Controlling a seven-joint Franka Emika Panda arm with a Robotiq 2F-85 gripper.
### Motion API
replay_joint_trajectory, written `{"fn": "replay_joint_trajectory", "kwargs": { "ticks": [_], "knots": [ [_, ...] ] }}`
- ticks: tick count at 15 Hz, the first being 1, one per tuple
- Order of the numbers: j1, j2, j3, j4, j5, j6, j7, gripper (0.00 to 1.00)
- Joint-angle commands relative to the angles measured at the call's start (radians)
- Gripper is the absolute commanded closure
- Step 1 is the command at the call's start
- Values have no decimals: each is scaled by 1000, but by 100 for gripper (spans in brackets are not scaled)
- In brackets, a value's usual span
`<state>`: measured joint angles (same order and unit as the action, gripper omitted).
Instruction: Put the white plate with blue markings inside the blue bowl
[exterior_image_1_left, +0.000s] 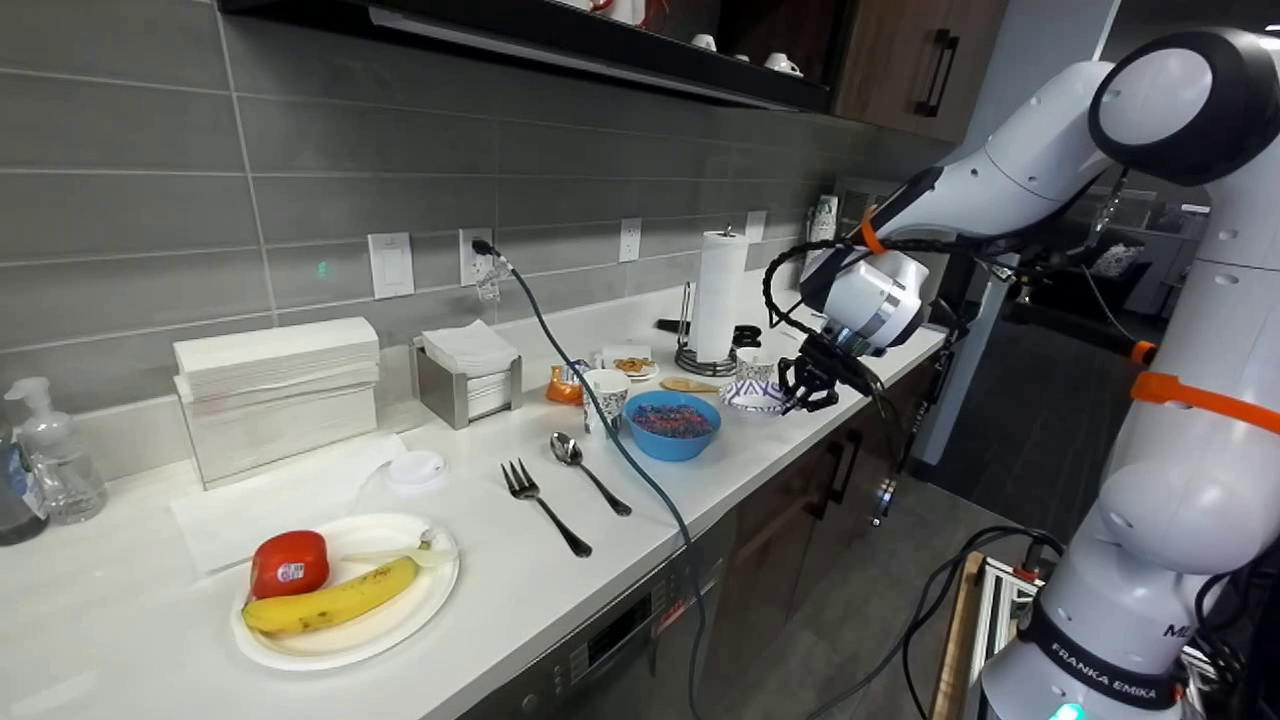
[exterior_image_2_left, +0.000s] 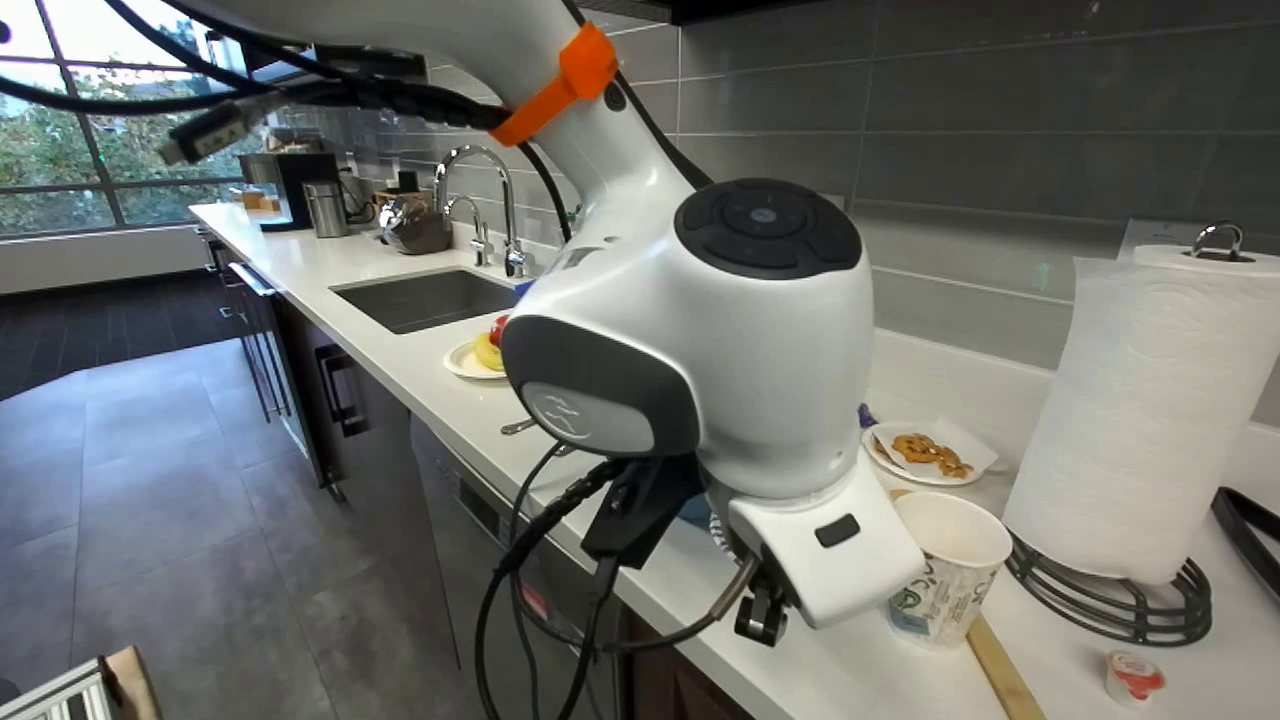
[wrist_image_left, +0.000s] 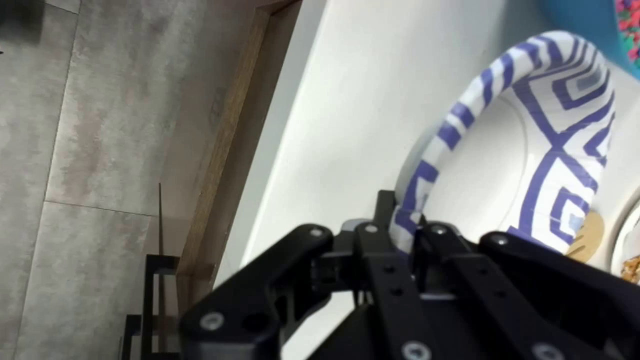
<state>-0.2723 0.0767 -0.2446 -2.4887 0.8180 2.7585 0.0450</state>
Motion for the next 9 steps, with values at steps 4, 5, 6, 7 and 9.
{"fn": "replay_joint_trajectory", "kwargs": {
  "ticks": [4,5,6,7,9],
  "knots": [
    [12,-127,19,-70,-21,-82,-108,99],
    [14,-146,21,-74,-13,-89,-126,99],
    [16,-170,23,-77,-7,-88,-142,99],
    [18,-191,25,-81,-12,-81,-153,99],
    [19,-249,29,-89,-28,-73,-163,99]
  ]
}}
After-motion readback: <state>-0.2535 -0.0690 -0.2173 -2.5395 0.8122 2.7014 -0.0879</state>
